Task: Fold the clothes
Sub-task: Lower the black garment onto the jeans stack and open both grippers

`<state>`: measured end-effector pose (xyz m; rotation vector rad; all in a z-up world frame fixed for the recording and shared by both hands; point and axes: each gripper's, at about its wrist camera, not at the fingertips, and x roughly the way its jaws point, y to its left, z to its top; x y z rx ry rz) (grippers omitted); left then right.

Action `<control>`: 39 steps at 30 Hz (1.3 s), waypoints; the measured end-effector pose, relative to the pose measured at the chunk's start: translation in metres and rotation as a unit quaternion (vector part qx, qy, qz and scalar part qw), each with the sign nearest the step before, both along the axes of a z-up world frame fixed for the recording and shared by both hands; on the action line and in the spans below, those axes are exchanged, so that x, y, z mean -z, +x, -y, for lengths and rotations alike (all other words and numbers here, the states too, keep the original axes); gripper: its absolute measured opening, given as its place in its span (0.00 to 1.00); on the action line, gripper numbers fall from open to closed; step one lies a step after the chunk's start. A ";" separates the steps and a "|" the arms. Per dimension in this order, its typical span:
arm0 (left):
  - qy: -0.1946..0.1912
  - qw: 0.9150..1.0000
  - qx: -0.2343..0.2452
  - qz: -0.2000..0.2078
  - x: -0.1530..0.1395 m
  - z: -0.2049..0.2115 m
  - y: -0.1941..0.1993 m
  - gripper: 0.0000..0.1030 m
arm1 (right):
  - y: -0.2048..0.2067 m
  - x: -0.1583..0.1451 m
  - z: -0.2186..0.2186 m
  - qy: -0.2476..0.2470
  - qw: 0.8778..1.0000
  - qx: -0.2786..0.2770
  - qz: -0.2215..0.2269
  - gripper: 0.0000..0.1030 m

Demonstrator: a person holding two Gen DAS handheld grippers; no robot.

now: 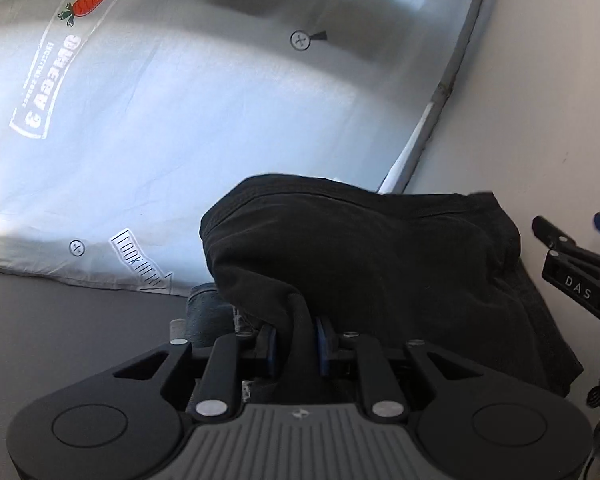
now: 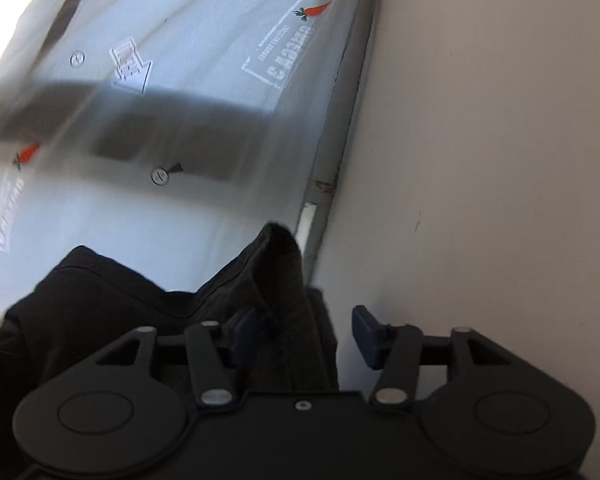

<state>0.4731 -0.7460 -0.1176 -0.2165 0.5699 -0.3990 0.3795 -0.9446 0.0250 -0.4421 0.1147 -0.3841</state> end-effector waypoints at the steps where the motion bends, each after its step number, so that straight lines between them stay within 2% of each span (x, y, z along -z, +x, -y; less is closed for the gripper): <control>1: -0.014 1.000 0.007 0.008 0.000 -0.002 -0.001 0.26 | 0.001 0.008 -0.009 -0.039 0.999 0.001 0.002 0.84; 2: -0.024 1.000 0.012 0.014 -0.002 -0.004 -0.002 0.26 | 0.001 0.015 -0.017 -0.069 0.998 -0.007 0.003 0.84; 3: -0.018 1.000 0.015 0.016 -0.005 -0.001 -0.002 0.26 | -0.002 0.017 -0.021 -0.062 0.998 -0.034 0.000 0.84; 5: 0.005 1.000 0.013 0.024 -0.009 0.004 -0.005 0.27 | -0.003 0.015 -0.022 0.011 0.995 -0.100 -0.013 0.84; 7: 0.016 1.000 0.008 0.022 -0.012 0.003 -0.004 0.29 | 0.009 0.014 -0.022 0.068 0.988 -0.135 -0.029 0.84; 10: 0.004 1.000 -0.005 0.013 -0.015 -0.013 -0.006 0.32 | 0.033 0.012 -0.024 0.088 0.986 -0.139 -0.032 0.87; 12: 0.006 0.999 -0.031 0.027 -0.016 -0.023 -0.007 0.42 | 0.054 0.010 -0.020 0.104 0.983 -0.145 -0.043 0.92; 14: 0.028 0.996 -0.068 0.052 -0.018 -0.030 -0.005 0.58 | 0.075 0.013 -0.013 0.130 0.977 -0.154 -0.065 0.96; 16: 0.037 0.996 -0.069 0.042 -0.013 -0.033 0.006 0.58 | 0.104 0.023 -0.004 0.172 0.969 -0.147 -0.101 0.96; 18: 0.018 0.998 -0.066 0.016 -0.003 -0.030 0.023 0.58 | 0.134 0.041 0.008 0.222 0.955 -0.126 -0.151 1.00; 20: 0.022 0.998 -0.065 0.000 0.007 -0.024 0.036 0.59 | 0.153 0.061 0.015 0.243 0.948 -0.111 -0.174 1.00; 24: 0.051 0.997 -0.062 -0.021 0.029 -0.011 0.047 0.63 | 0.173 0.082 0.029 0.265 0.943 -0.097 -0.178 1.00; 26: 0.057 0.996 -0.061 -0.023 0.034 -0.010 0.049 0.70 | 0.173 0.086 0.028 0.262 0.944 -0.098 -0.176 1.00; 30: 0.069 0.996 -0.052 -0.020 0.028 -0.018 0.049 0.73 | 0.168 0.088 0.024 0.253 0.947 -0.097 -0.171 1.00; 33: 0.090 0.995 -0.044 -0.004 0.017 -0.028 0.033 0.73 | 0.159 0.075 0.020 0.249 0.948 -0.096 -0.171 1.00; 35: 0.088 0.995 -0.044 0.007 0.011 -0.038 0.014 0.76 | 0.140 0.063 0.018 0.253 0.947 -0.092 -0.176 1.00; 39: 0.055 0.998 -0.040 0.016 -0.002 -0.064 -0.022 0.85 | 0.094 0.058 0.003 0.241 0.950 -0.073 -0.183 1.00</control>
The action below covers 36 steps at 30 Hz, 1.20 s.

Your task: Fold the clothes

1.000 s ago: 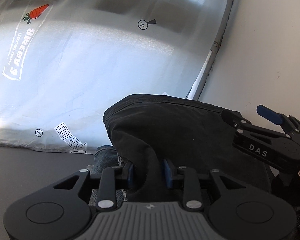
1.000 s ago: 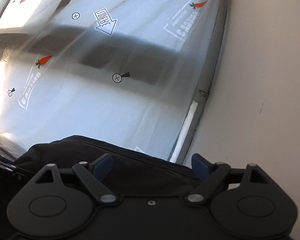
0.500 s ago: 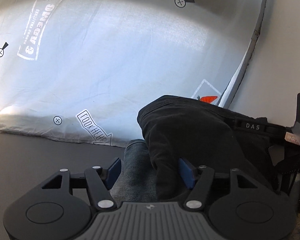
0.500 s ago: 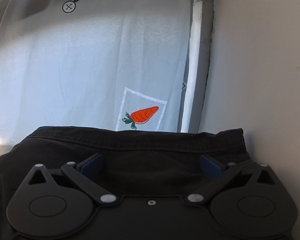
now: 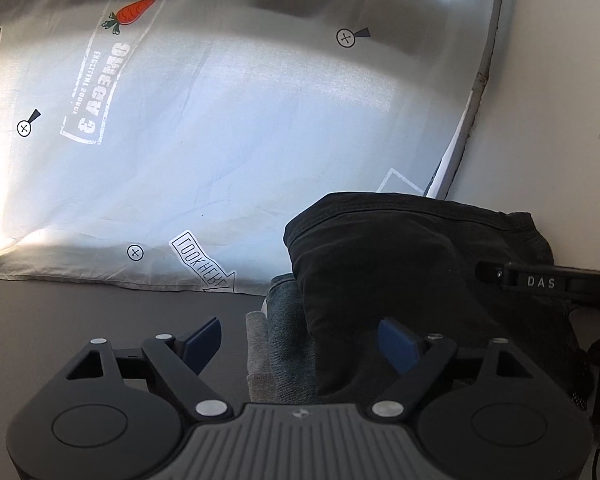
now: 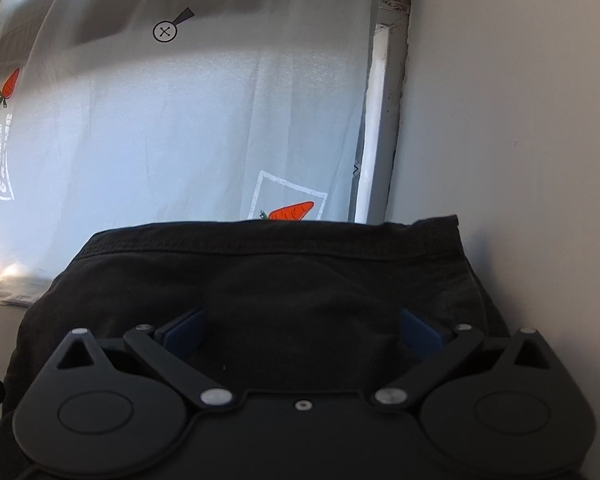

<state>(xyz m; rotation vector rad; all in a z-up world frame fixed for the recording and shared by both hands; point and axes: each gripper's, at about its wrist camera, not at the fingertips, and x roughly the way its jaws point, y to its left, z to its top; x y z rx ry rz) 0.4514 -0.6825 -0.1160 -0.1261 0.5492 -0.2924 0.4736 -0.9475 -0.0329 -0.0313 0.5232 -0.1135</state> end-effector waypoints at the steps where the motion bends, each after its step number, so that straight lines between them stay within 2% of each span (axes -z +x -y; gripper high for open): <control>1: -0.002 1.000 0.002 0.007 -0.004 -0.004 -0.010 0.88 | -0.013 0.002 -0.006 -0.002 1.000 0.002 -0.004 1.00; 4: 0.006 0.999 -0.007 0.046 -0.023 -0.016 -0.042 0.97 | -0.049 0.012 -0.023 -0.014 1.000 0.012 -0.011 1.00; 6: -0.004 0.997 -0.010 0.074 -0.035 -0.027 -0.066 0.99 | -0.073 0.019 -0.037 -0.022 0.999 0.025 -0.007 1.00; 8: -0.015 0.995 -0.013 0.102 -0.047 -0.038 -0.091 1.00 | -0.090 0.026 -0.040 0.032 0.998 0.041 -0.027 1.00; 11: -0.027 0.990 -0.019 0.139 -0.063 -0.058 -0.128 1.00 | -0.123 0.030 -0.044 0.092 0.994 0.063 -0.010 1.00; 14: -0.047 0.986 -0.027 0.160 -0.074 -0.086 -0.164 1.00 | -0.156 0.025 -0.066 0.066 0.996 0.066 0.013 1.00; 17: -0.066 0.985 -0.028 0.155 -0.084 -0.115 -0.196 1.00 | -0.193 0.012 -0.090 0.072 0.994 0.053 0.055 1.00; 19: -0.056 0.985 -0.039 0.160 -0.087 -0.129 -0.210 1.00 | -0.218 0.001 -0.109 0.084 0.992 0.038 0.088 1.00; 21: -0.023 0.984 -0.059 0.164 -0.094 -0.141 -0.226 1.00 | -0.234 -0.010 -0.133 0.086 0.990 0.032 0.106 1.00; 23: 0.004 0.983 -0.080 0.168 -0.102 -0.158 -0.243 1.00 | -0.247 -0.024 -0.161 0.079 0.991 0.042 0.101 1.00; 27: -0.005 0.987 -0.068 0.143 -0.111 -0.205 -0.278 1.00 | -0.276 -0.044 -0.215 0.082 0.993 0.009 0.088 1.00; 30: -0.004 0.992 -0.062 0.112 -0.113 -0.240 -0.305 1.00 | -0.304 -0.048 -0.255 0.077 0.993 -0.001 0.084 1.00; 36: 0.032 0.994 -0.063 0.080 -0.109 -0.297 -0.365 1.00 | -0.368 -0.043 -0.330 0.064 0.996 -0.015 0.062 1.00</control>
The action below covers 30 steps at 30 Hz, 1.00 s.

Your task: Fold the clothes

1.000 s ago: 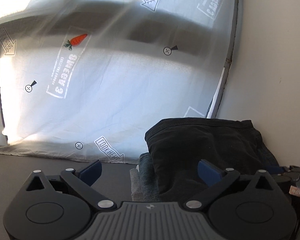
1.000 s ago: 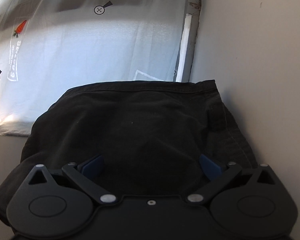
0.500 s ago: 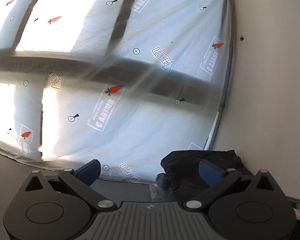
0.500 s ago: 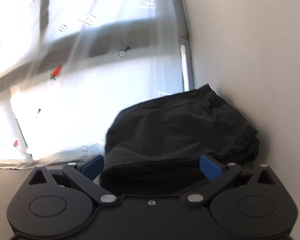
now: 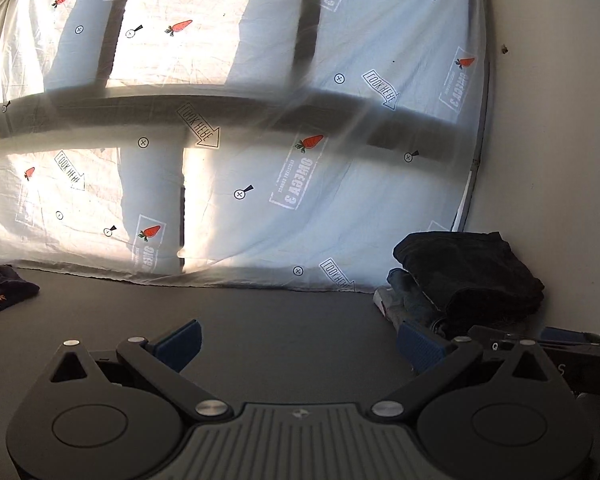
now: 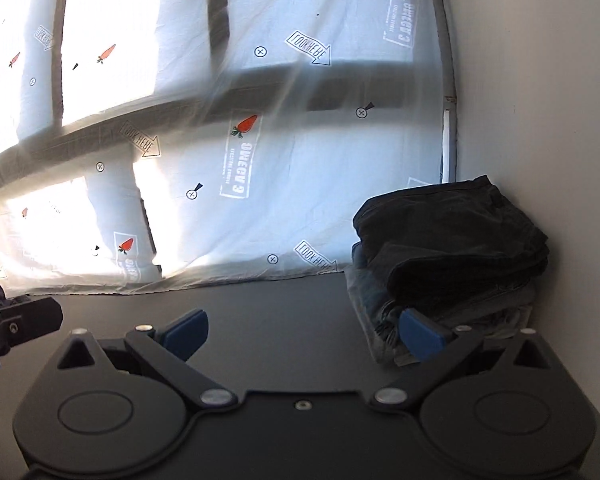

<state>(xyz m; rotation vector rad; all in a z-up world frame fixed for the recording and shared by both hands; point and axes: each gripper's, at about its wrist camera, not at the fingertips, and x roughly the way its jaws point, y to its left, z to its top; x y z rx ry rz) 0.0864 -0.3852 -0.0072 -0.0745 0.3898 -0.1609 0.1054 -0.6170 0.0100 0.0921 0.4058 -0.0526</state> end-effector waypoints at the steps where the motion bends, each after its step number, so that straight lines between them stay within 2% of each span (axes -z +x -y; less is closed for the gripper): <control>1: 0.000 1.000 0.000 -0.004 0.001 -0.008 -0.010 1.00 | -0.009 0.002 -0.009 0.000 1.000 -0.001 -0.005 1.00; 5: -0.002 1.000 -0.005 -0.030 0.011 -0.040 -0.050 1.00 | -0.046 0.013 -0.039 -0.009 1.000 0.000 -0.027 1.00; 9: 0.015 0.999 -0.001 -0.042 0.019 -0.060 -0.086 1.00 | -0.088 0.023 -0.066 -0.018 0.999 0.002 -0.042 1.00; 14: 0.027 0.998 -0.004 -0.050 0.022 -0.083 -0.116 1.00 | -0.127 0.027 -0.098 -0.035 0.999 0.002 -0.042 1.00; 21: 0.029 0.998 -0.016 -0.048 0.023 -0.112 -0.142 1.00 | -0.160 0.032 -0.132 -0.048 0.998 -0.005 -0.042 1.00; 30: 0.024 0.998 -0.027 -0.048 0.024 -0.126 -0.153 1.00 | -0.172 0.030 -0.148 -0.058 0.998 -0.018 -0.035 1.00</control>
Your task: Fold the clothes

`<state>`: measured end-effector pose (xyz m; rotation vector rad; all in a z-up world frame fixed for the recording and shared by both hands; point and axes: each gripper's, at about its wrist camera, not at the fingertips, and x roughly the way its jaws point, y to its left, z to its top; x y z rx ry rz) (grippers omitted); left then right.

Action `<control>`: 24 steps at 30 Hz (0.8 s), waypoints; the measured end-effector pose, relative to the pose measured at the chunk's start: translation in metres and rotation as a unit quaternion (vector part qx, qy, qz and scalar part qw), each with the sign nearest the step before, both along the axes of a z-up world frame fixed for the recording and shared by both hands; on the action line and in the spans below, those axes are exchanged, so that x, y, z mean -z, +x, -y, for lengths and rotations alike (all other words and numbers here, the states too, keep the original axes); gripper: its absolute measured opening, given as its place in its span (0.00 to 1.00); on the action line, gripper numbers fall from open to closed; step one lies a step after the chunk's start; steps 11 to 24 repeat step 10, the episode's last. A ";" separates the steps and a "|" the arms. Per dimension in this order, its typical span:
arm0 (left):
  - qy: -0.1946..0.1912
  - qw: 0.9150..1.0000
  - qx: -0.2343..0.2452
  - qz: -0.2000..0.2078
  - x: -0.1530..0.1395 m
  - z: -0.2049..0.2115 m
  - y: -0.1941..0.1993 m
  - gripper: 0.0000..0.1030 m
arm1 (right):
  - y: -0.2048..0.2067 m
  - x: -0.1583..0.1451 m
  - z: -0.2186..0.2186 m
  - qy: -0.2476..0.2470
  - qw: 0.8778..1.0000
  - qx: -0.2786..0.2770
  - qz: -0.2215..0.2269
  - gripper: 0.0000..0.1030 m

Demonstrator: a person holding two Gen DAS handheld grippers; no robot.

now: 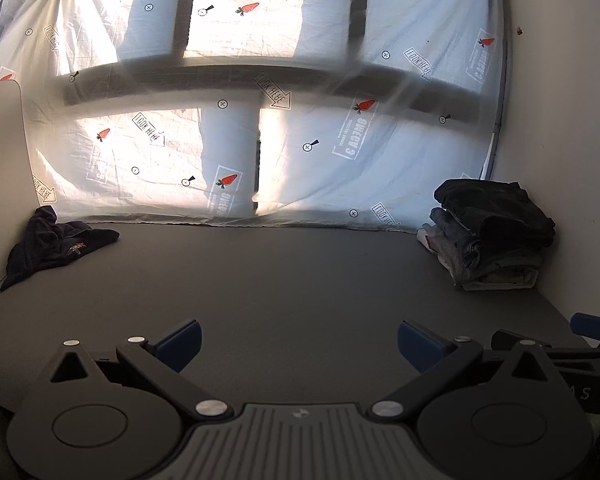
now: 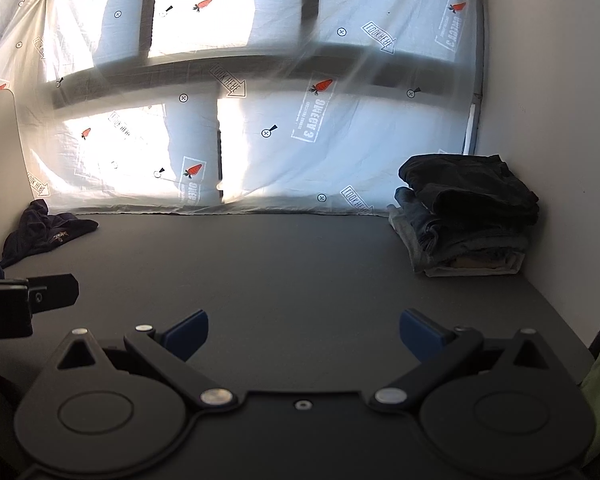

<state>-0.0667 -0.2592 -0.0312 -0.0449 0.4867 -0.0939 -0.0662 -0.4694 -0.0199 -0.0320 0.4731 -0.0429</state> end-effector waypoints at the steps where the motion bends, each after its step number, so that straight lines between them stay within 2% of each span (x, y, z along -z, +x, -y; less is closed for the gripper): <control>1: -0.002 1.000 -0.001 0.001 0.000 -0.001 0.000 1.00 | 0.000 0.000 0.000 0.000 1.000 -0.001 0.000 1.00; 24: -0.007 1.000 0.003 0.004 -0.001 -0.001 -0.002 1.00 | -0.002 -0.001 -0.001 -0.002 1.000 -0.002 0.002 1.00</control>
